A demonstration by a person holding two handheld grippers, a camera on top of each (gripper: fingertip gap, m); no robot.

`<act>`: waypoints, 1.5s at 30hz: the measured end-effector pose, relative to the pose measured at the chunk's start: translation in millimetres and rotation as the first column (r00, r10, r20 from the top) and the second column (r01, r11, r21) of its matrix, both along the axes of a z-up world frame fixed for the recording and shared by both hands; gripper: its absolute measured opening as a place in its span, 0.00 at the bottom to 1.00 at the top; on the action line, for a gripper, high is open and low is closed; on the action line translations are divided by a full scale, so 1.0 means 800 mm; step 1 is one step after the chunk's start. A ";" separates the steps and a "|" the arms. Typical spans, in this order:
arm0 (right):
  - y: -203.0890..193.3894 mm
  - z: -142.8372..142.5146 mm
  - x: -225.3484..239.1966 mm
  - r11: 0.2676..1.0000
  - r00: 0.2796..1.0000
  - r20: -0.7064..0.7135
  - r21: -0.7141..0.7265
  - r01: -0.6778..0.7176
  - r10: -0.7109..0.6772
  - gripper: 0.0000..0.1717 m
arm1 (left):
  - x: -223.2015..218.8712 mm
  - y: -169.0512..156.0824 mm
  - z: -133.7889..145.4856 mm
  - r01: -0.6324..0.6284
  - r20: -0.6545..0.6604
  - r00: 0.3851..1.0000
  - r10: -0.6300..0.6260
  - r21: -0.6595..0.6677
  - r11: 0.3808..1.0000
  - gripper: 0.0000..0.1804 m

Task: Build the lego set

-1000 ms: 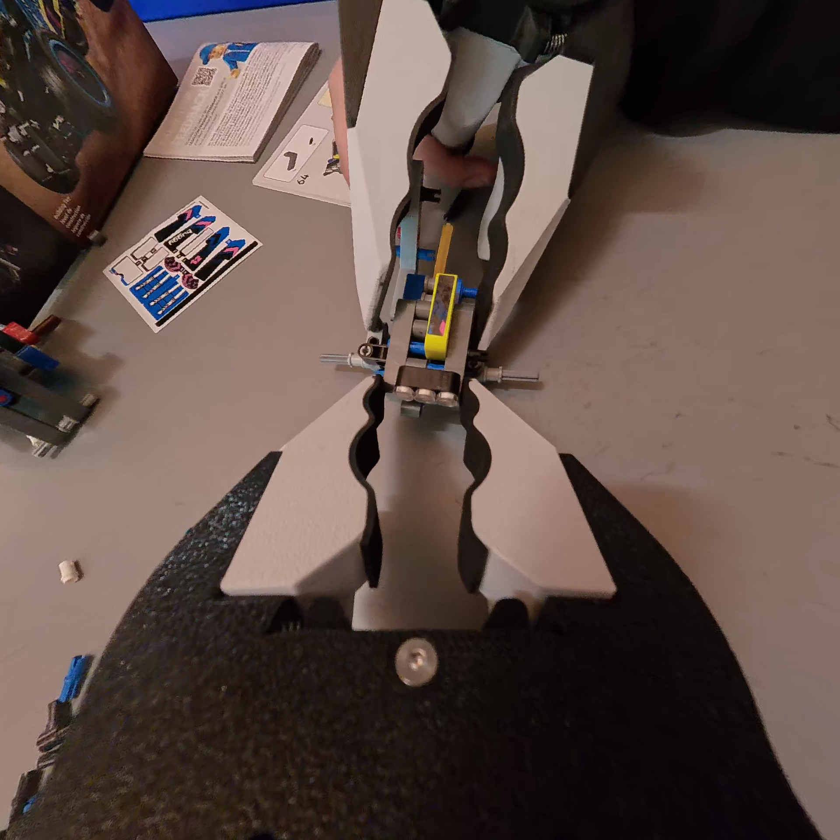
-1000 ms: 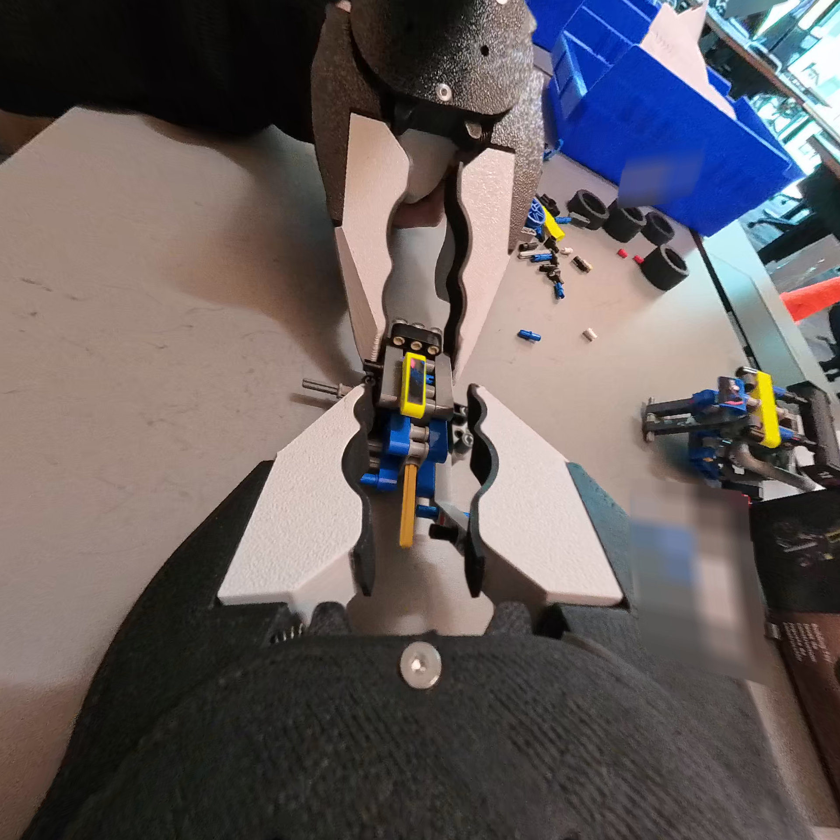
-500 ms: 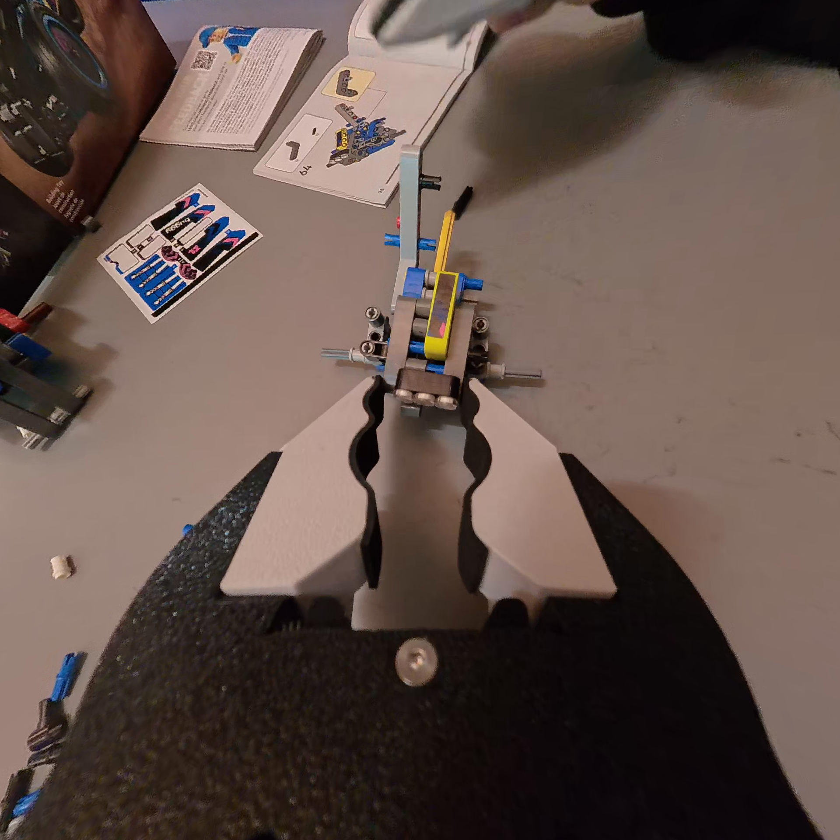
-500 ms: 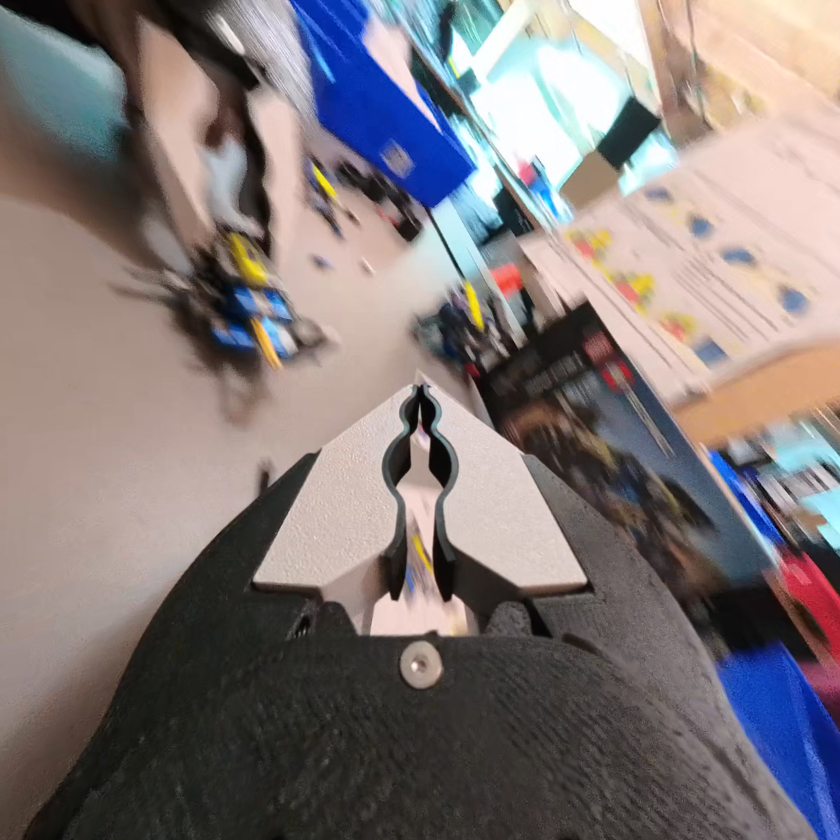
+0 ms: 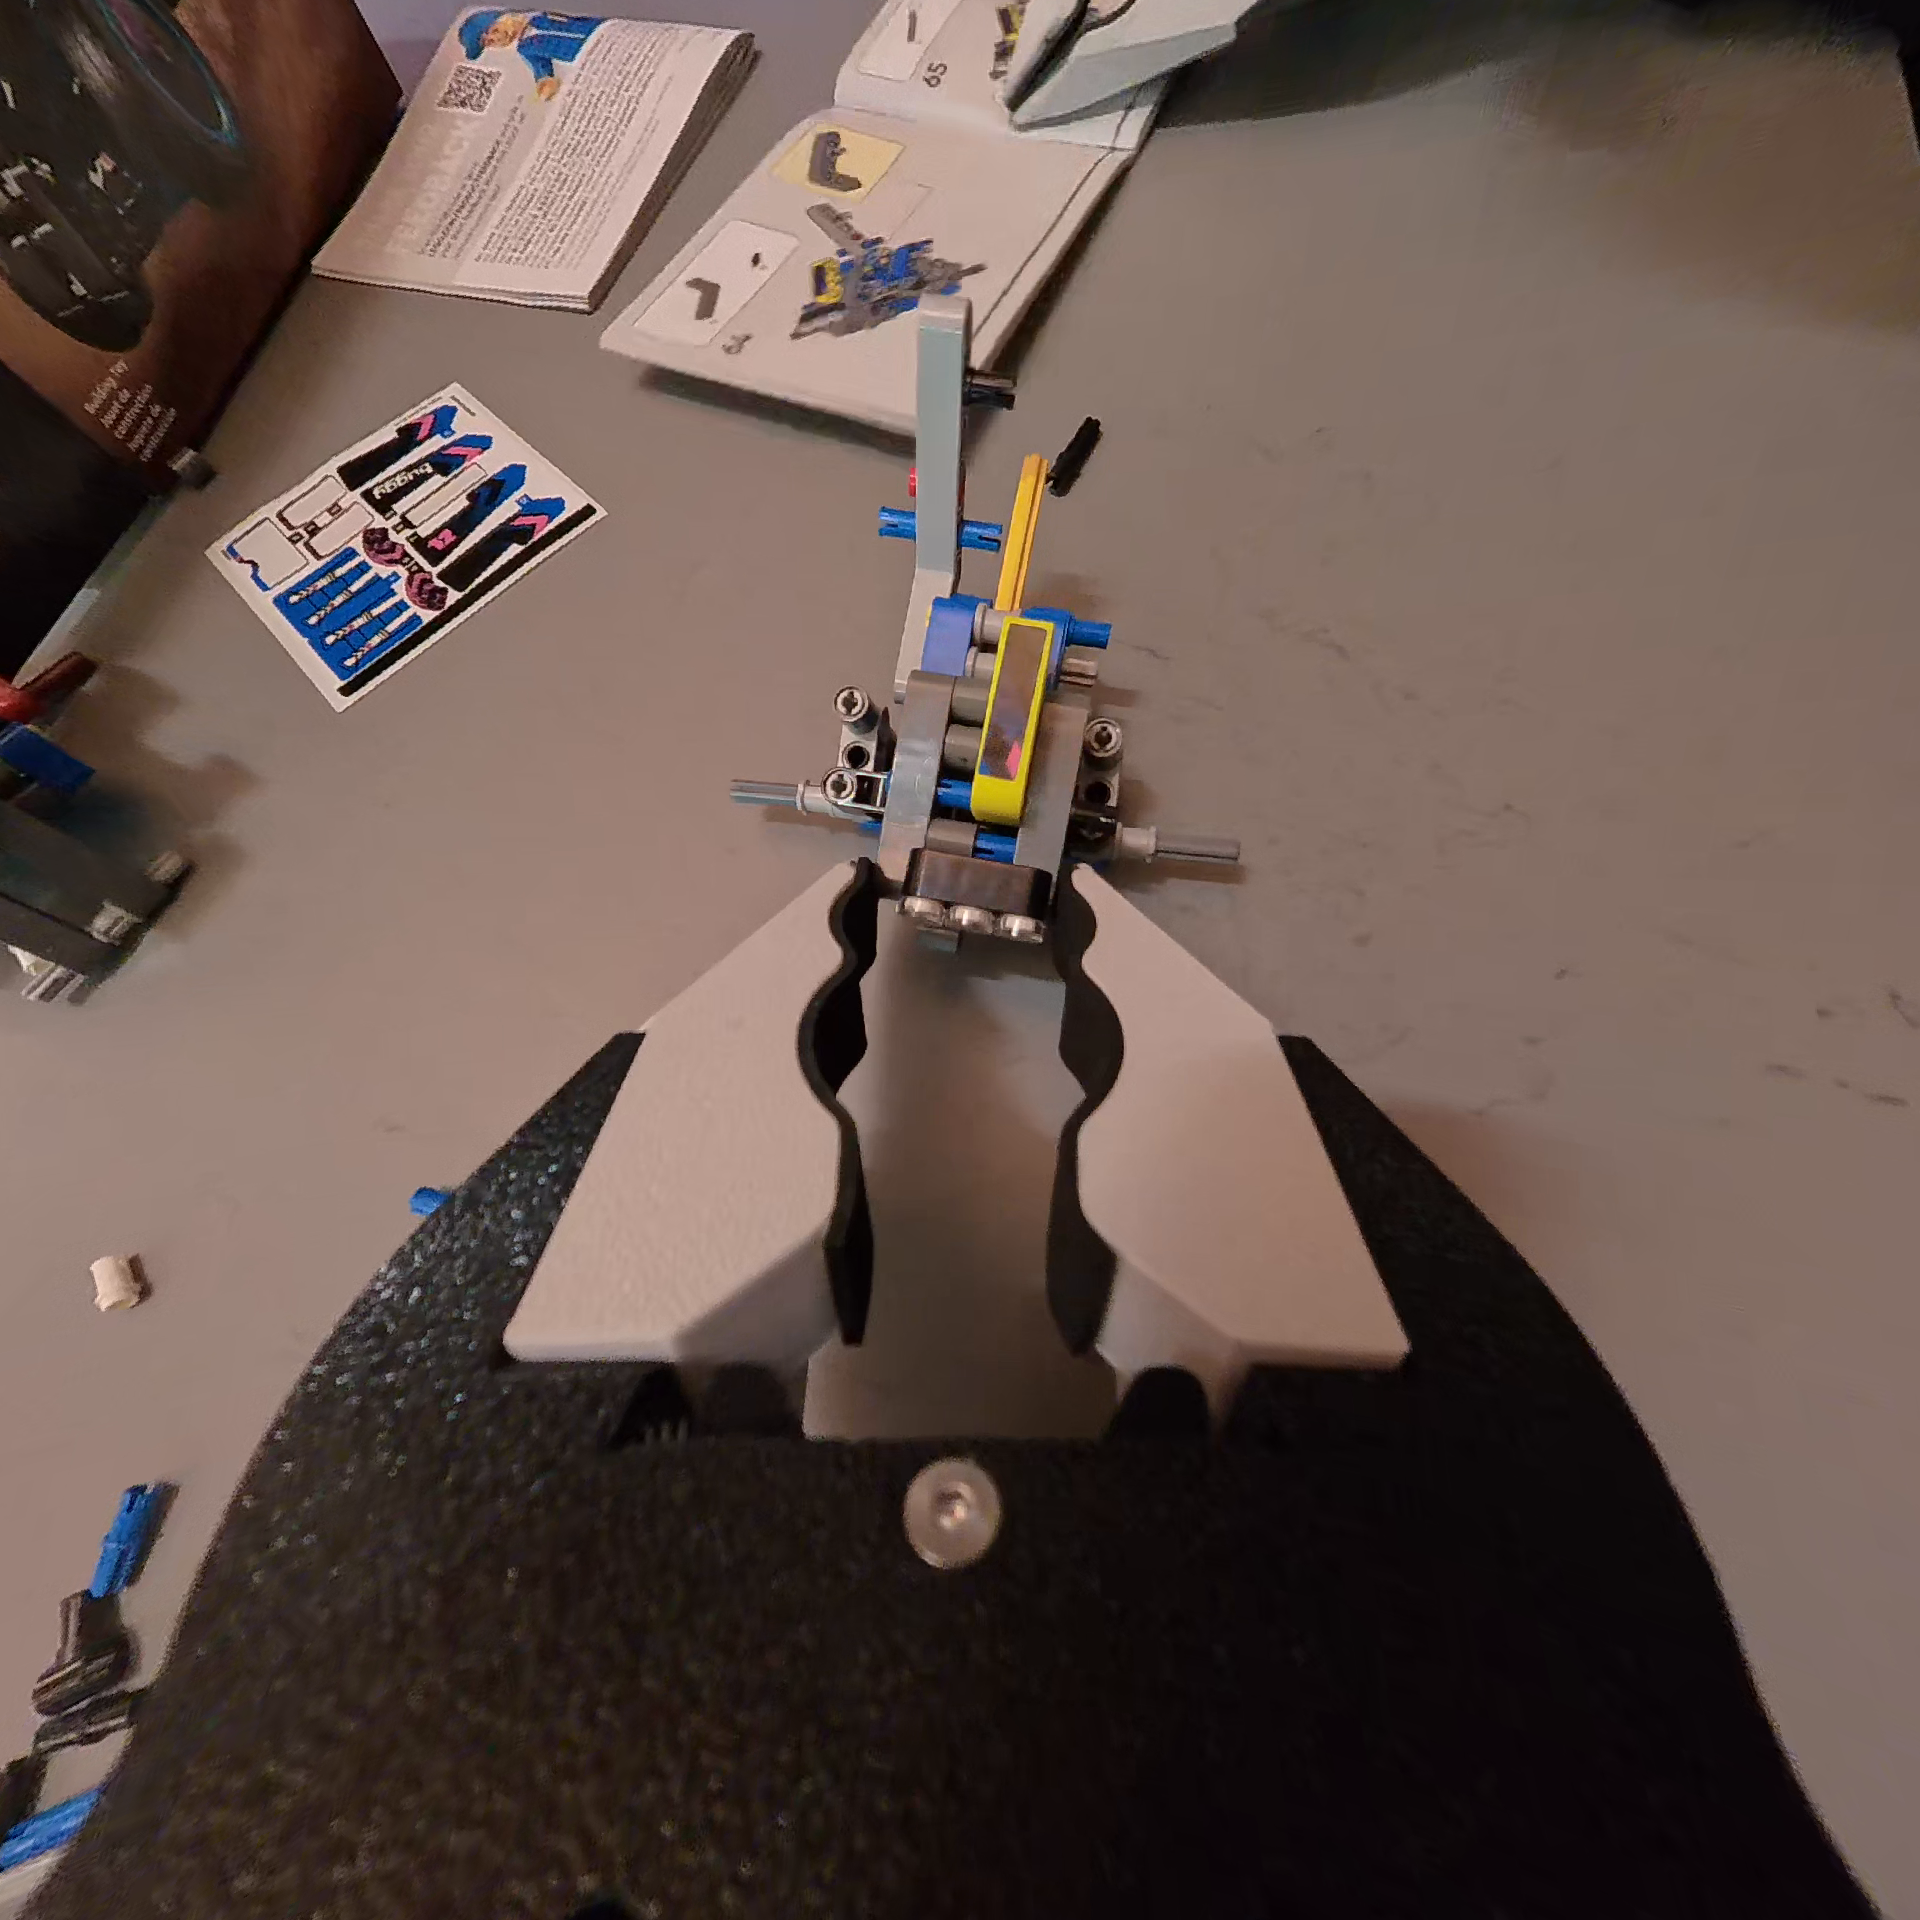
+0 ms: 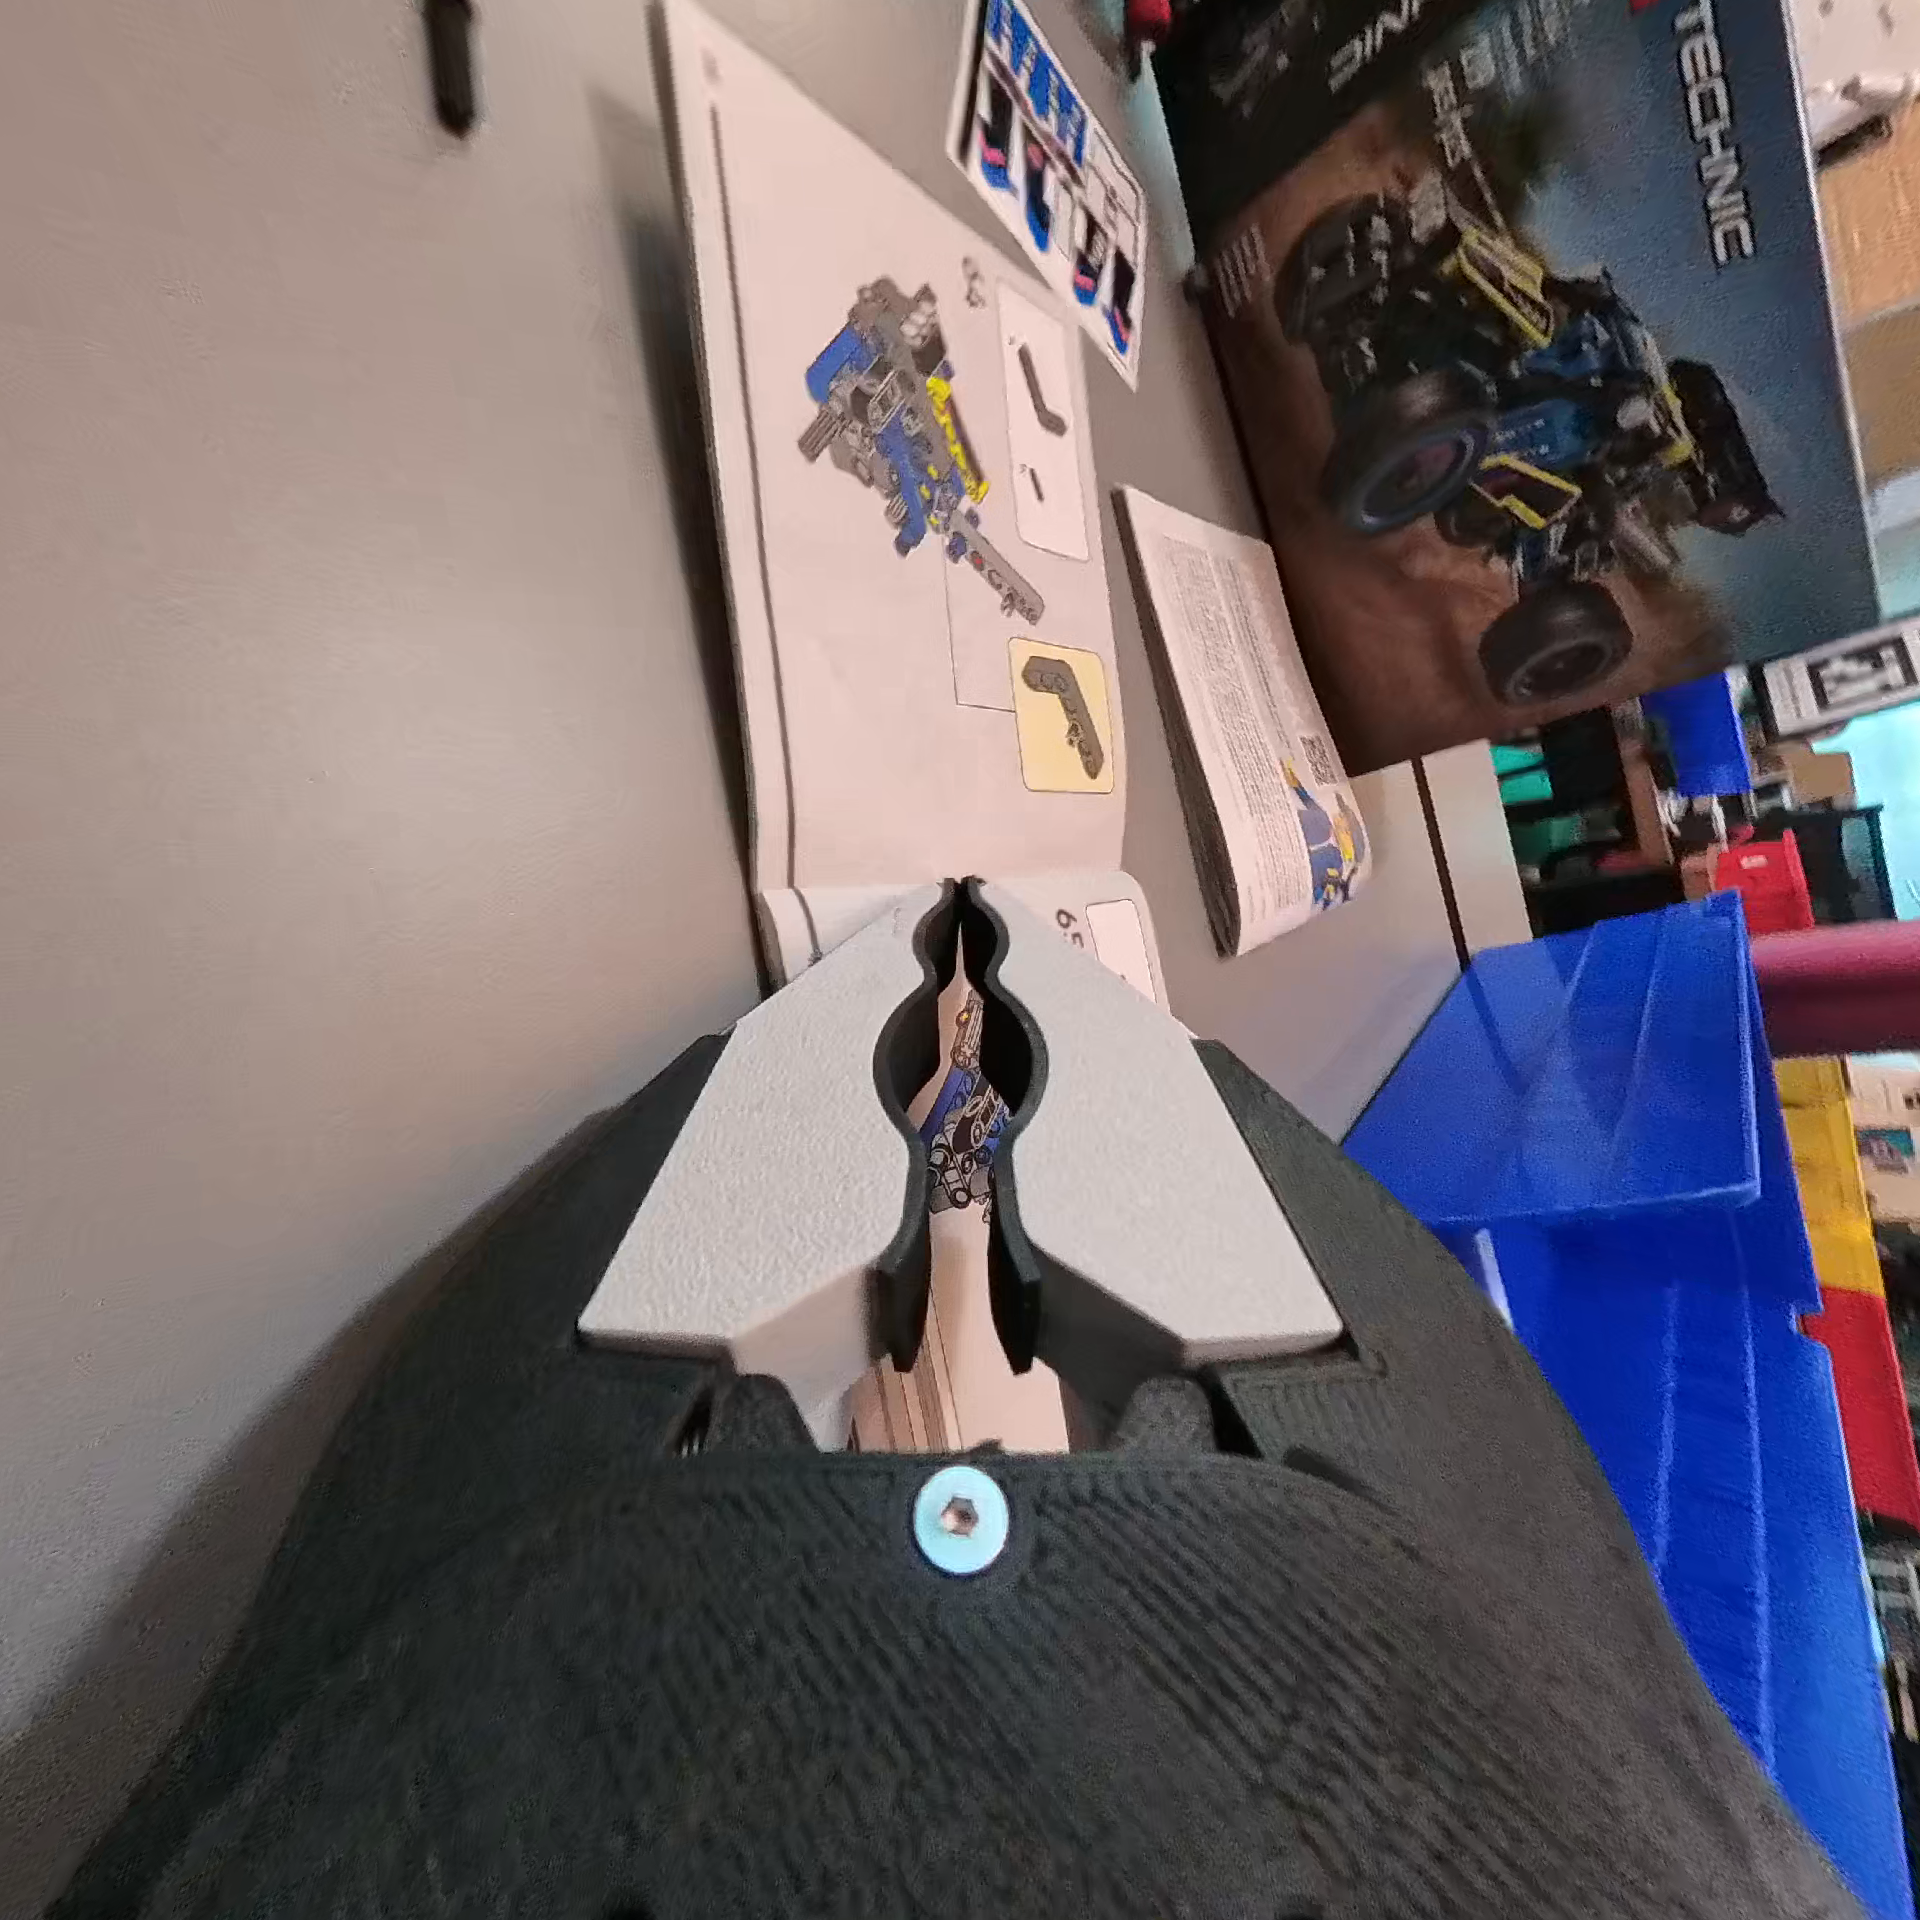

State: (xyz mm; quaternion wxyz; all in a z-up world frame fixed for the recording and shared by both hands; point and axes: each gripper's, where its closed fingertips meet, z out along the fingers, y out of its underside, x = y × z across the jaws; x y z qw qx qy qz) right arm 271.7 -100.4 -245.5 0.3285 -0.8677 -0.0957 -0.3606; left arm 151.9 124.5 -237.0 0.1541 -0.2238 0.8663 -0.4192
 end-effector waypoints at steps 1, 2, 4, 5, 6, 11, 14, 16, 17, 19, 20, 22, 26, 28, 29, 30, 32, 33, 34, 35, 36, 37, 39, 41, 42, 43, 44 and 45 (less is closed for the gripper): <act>-0.002 0.000 -0.005 1.000 1.000 -0.008 0.004 -0.019 0.019 0.00 | 0.000 0.000 0.000 0.000 0.000 1.000 0.000 0.000 1.000 0.17; -0.005 0.000 -0.008 1.000 1.000 -0.016 0.011 -0.022 0.022 0.00 | 0.000 0.000 0.000 0.000 -0.001 1.000 0.000 0.000 1.000 0.17; -0.008 0.000 -0.018 0.999 0.999 -0.009 0.002 -0.044 0.044 0.00 | 0.000 0.000 0.000 0.000 -0.005 1.000 0.000 -0.001 1.000 0.17; -0.008 0.000 -0.023 0.999 0.999 0.002 -0.005 -0.049 0.049 0.00 | 0.000 0.000 -0.001 0.000 -0.009 1.000 0.000 -0.002 1.000 0.17; -0.008 0.001 -0.027 0.998 0.998 0.016 -0.009 -0.056 0.056 0.00 | 0.000 0.000 -0.001 -0.001 -0.012 1.000 0.001 -0.002 1.000 0.17; -0.007 0.026 -0.034 0.995 0.984 0.168 0.063 -0.072 0.061 0.00 | 0.001 0.000 -0.002 -0.003 -0.016 1.000 0.003 0.005 1.000 0.17; 0.002 0.048 -0.041 0.975 0.983 0.161 0.193 -0.115 0.084 0.00 | 0.001 0.000 -0.003 -0.002 -0.017 1.000 0.003 0.009 1.000 0.17; 0.003 0.042 -0.038 0.977 0.986 0.141 0.180 -0.111 0.086 0.00 | 0.001 0.000 -0.004 -0.002 -0.020 1.000 0.002 0.013 1.000 0.17; 0.002 0.040 -0.035 0.981 0.985 0.153 0.162 -0.106 0.081 0.00 | 0.001 0.000 -0.005 -0.001 -0.020 1.000 0.002 0.015 1.000 0.17; 0.005 0.043 -0.033 0.982 0.981 0.178 0.156 -0.103 0.075 0.00 | 0.001 0.000 -0.005 0.000 -0.022 1.000 0.001 0.015 1.000 0.17; 0.007 0.041 -0.033 0.983 0.983 0.164 0.153 -0.102 0.077 0.00 | 0.001 0.000 -0.005 0.000 -0.022 1.000 0.000 0.016 1.000 0.17; 0.010 0.032 -0.034 0.988 0.984 0.154 0.112 -0.104 0.086 0.00 | 0.001 0.000 -0.005 0.001 -0.021 1.000 0.000 0.017 1.000 0.17; 0.018 0.015 -0.042 0.989 0.981 0.137 0.029 -0.143 0.138 0.00 | 0.000 0.000 -0.005 0.002 -0.014 1.000 -0.002 0.019 1.000 0.17; 0.022 0.010 -0.047 0.987 0.981 0.110 0.016 -0.163 0.160 0.00 | 0.000 0.000 -0.005 0.002 -0.012 1.000 -0.002 0.019 1.000 0.17; 0.022 0.006 -0.049 0.985 0.980 0.100 0.005 -0.174 0.172 0.00 | 0.000 -0.001 -0.004 0.003 -0.010 1.000 -0.003 0.019 1.000 0.17; 0.023 0.003 -0.052 0.983 0.978 0.092 -0.007 -0.185 0.185 0.00 | 0.000 -0.001 -0.004 0.004 -0.008 1.000 -0.004 0.017 1.000 0.17; 0.024 0.002 -0.054 0.981 0.976 0.098 -0.018 -0.192 0.193 0.00 | 0.000 -0.001 -0.004 0.005 -0.005 1.000 -0.005 0.016 1.000 0.17; 0.024 0.002 -0.055 0.981 0.976 0.097 -0.018 -0.194 0.195 0.00 | -0.001 -0.001 -0.004 0.005 -0.003 1.000 -0.005 0.017 1.000 0.17; 0.025 0.002 -0.055 0.980 0.975 0.099 -0.019 -0.197 0.198 0.00 | -0.001 -0.001 -0.003 0.006 -0.002 1.000 -0.006 0.017 1.000 0.17; 0.025 0.002 -0.055 0.980 0.975 0.102 -0.019 -0.197 0.198 0.00 | -0.001 -0.001 -0.003 0.006 0.000 1.000 -0.006 0.017 1.000 0.17; 0.025 0.003 -0.056 0.980 0.974 0.105 -0.017 -0.199 0.200 0.00 | -0.001 -0.001 -0.003 0.007 0.001 1.000 -0.007 0.017 1.000 0.17; 0.025 0.004 -0.056 0.980 0.973 0.110 -0.010 -0.201 0.201 0.00 | -0.001 -0.001 -0.003 0.007 0.002 1.000 -0.007 0.018 1.000 0.17; 0.025 0.012 -0.057 0.978 0.970 0.131 0.018 -0.207 0.203 0.00 | -0.001 -0.001 -0.003 0.007 0.002 1.000 -0.007 0.017 1.000 0.17; 0.026 0.021 -0.057 0.976 0.967 0.157 0.055 -0.212 0.201 0.00 | -0.001 -0.001 -0.003 0.007 0.001 1.000 -0.007 0.017 1.000 0.17; 0.026 0.024 -0.056 0.976 0.967 0.162 0.066 -0.210 0.197 0.00 | -0.001 -0.001 -0.003 0.008 0.002 1.000 -0.008 0.016 1.000 0.17; 0.025 0.024 -0.054 0.976 0.967 0.167 0.067 -0.206 0.193 0.00 | -0.001 -0.001 -0.003 0.008 0.002 1.000 -0.008 0.016 1.000 0.17; 0.023 0.024 -0.053 0.976 0.966 0.174 0.064 -0.206 0.192 0.00 | -0.001 -0.001 -0.003 0.008 0.002 1.000 -0.008 0.016 1.000 0.17; 0.022 0.024 -0.051 0.977 0.965 0.180 0.064 -0.204 0.190 0.00 | -0.001 -0.001 -0.003 0.008 0.002 1.000 -0.008 0.017 1.000 0.17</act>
